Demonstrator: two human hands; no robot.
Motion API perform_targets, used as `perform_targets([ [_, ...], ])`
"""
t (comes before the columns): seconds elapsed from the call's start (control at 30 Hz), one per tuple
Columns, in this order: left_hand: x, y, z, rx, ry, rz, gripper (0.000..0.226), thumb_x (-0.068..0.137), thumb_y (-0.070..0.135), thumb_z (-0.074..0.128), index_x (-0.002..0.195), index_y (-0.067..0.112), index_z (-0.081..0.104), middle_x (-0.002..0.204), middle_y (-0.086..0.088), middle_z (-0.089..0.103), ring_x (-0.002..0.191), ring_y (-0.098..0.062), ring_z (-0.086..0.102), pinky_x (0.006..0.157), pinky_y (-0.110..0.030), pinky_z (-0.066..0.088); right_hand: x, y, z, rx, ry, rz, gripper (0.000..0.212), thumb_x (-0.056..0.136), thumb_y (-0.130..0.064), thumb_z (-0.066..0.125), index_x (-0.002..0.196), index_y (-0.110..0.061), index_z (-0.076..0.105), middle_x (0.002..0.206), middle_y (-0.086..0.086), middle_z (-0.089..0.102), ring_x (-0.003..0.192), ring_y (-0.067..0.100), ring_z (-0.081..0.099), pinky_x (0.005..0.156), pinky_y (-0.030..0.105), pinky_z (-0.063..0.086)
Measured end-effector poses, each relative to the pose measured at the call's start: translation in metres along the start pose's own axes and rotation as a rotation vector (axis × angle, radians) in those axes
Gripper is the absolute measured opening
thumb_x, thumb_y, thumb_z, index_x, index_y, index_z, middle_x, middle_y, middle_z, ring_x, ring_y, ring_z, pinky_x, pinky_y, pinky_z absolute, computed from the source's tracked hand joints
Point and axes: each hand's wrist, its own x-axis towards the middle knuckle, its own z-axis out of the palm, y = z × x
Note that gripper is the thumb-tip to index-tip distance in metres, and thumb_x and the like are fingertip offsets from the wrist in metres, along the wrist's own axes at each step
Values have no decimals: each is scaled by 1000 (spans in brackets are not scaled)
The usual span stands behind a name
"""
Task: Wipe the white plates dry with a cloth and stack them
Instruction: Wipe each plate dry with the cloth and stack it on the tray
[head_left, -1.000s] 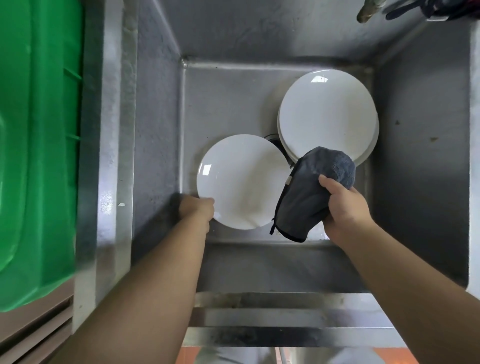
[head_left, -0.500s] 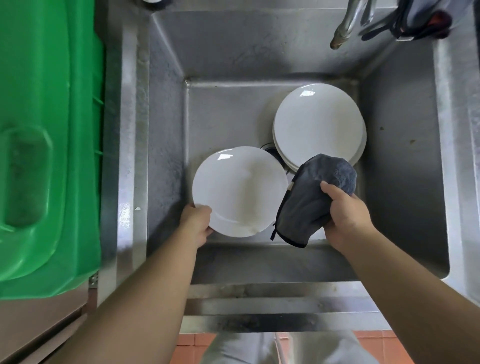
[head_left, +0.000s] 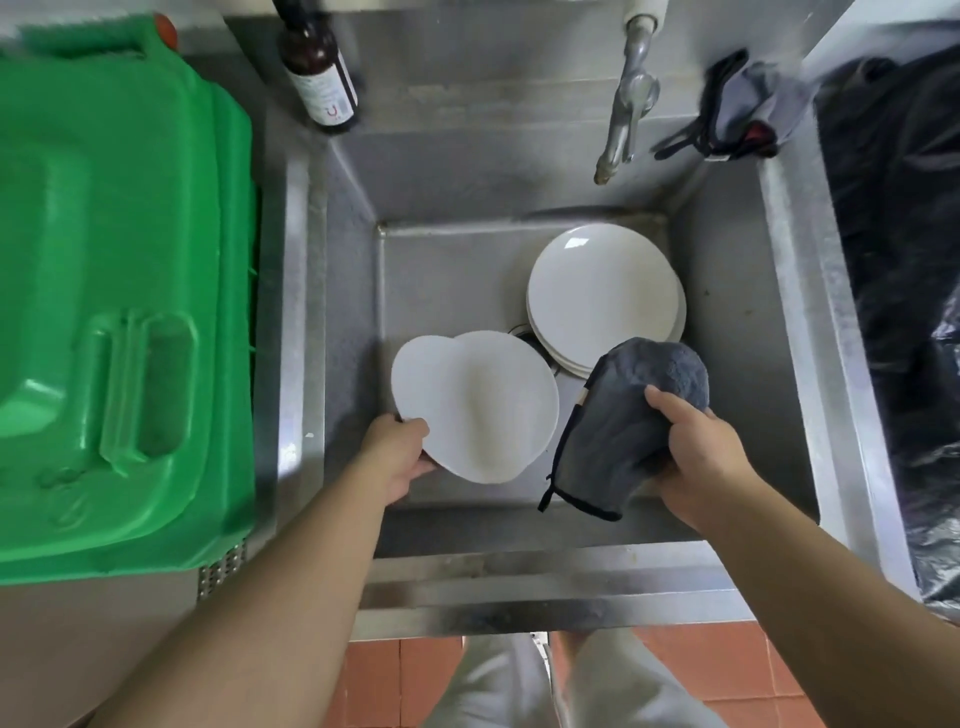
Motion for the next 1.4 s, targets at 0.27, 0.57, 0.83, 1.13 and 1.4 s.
perform_targets([
  [0.27,-81,30,-17,-161,-62,61,34,104,2,48,138,6,55,130,-14,69,112,-36,70,87,-51,63,-59,-37,-4,125,-164,-31,26,97,-30,74,121,-22,64,108,7,81,96,28,79,92,50,61],
  [0.57,-178,43,-25,-254,-139,218,33,106,4,47,137,14,53,131,-15,65,118,-40,66,75,-48,66,-117,-80,-11,172,-340,-64,53,103,-49,59,137,-9,61,124,15,76,112,35,74,108,58,50],
  [0.83,-255,49,-17,-402,-39,450,24,103,9,53,122,14,67,90,-4,83,92,-31,69,57,-36,60,-175,-132,-15,103,-456,-265,41,95,-46,73,128,-22,66,112,2,80,98,23,79,70,39,65],
  [1.13,-339,93,1,-506,46,682,16,103,18,57,109,23,71,86,4,82,94,-29,72,52,-31,59,-264,-173,-4,-54,-484,-731,17,98,-35,69,104,-50,65,95,-25,77,90,9,75,72,29,61],
  [1.4,-393,135,8,-318,78,963,37,78,46,61,105,23,74,86,14,80,83,-11,76,63,-31,60,-337,-172,24,-461,-410,-1483,17,102,-38,48,113,-47,59,102,-24,67,99,-1,62,74,16,48],
])
